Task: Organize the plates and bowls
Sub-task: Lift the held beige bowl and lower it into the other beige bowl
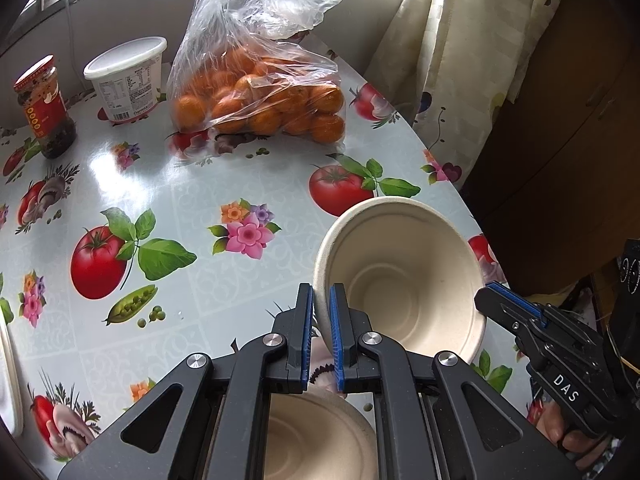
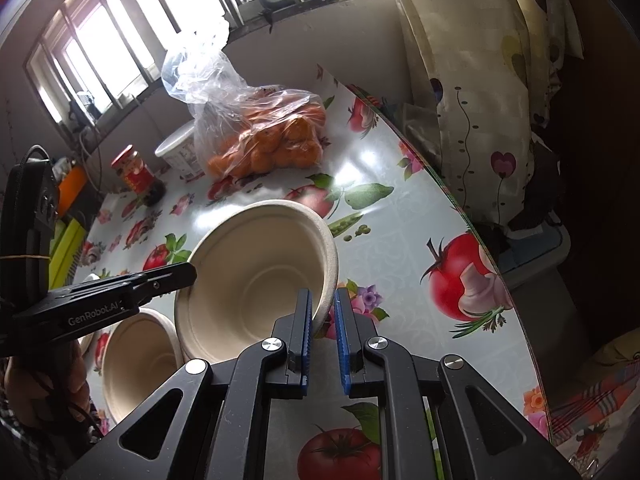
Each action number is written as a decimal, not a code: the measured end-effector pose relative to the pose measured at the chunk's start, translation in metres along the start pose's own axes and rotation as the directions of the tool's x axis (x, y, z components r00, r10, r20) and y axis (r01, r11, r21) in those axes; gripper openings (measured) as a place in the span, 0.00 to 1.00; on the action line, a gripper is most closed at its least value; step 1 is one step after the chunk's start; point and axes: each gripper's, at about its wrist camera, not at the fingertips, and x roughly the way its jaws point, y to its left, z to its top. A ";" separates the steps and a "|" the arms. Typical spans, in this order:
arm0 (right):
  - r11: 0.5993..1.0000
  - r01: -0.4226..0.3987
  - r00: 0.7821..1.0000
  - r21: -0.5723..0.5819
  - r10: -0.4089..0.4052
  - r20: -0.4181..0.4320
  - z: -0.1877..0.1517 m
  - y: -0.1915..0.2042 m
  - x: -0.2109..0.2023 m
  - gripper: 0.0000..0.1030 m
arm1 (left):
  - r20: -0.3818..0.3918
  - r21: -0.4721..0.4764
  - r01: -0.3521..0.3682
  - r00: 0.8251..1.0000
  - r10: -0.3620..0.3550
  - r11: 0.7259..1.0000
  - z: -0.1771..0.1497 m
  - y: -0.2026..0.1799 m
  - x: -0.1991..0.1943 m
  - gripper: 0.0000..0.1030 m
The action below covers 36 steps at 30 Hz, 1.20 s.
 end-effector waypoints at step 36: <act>0.995 -0.048 0.997 -0.086 0.053 0.051 -0.024 0.073 -0.045 0.11 | 0.112 -0.041 -0.025 0.993 0.030 0.999 -0.038 0.032 -0.082 0.09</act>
